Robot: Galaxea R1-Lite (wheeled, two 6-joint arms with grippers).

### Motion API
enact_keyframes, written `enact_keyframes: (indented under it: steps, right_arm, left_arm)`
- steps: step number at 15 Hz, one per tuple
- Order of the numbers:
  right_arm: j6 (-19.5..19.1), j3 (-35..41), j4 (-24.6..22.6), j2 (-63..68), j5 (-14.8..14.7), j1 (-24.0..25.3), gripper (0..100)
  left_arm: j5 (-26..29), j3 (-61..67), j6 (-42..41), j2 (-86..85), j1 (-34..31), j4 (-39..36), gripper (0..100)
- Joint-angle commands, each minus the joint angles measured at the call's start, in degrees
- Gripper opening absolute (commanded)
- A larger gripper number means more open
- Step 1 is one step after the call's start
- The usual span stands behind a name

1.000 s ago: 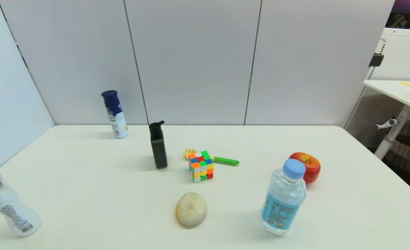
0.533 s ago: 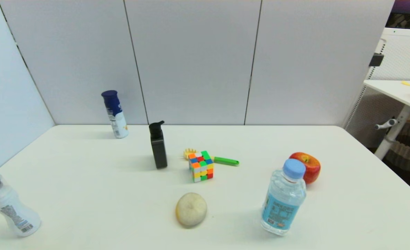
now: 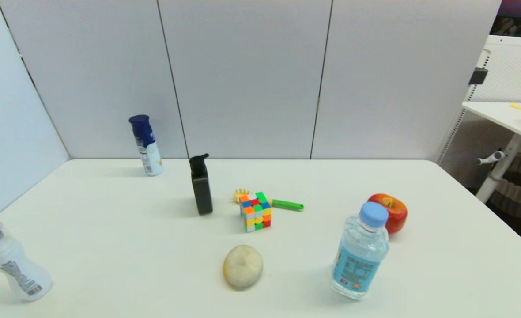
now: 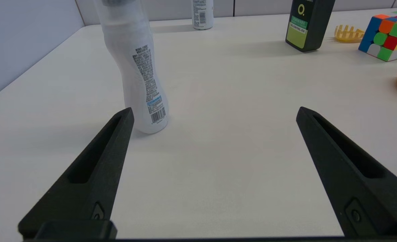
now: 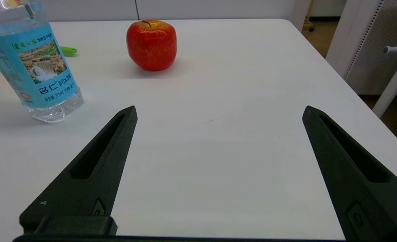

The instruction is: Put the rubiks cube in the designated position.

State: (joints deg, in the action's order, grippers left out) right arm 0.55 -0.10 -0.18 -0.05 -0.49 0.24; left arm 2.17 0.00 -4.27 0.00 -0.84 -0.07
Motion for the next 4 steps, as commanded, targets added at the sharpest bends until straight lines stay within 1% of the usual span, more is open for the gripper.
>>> enact_keyframes:
  steps: [1,4]
  right_arm:
    - [0.2,0.1,-0.5,0.0,0.1,0.0,100]
    - [0.2,0.1,-0.4,0.0,0.1,0.0,100]
  left_arm:
    - [0.0,0.0,0.0,0.1,0.0,0.0,100]
    - [0.0,0.0,0.0,0.1,0.0,0.0,100]
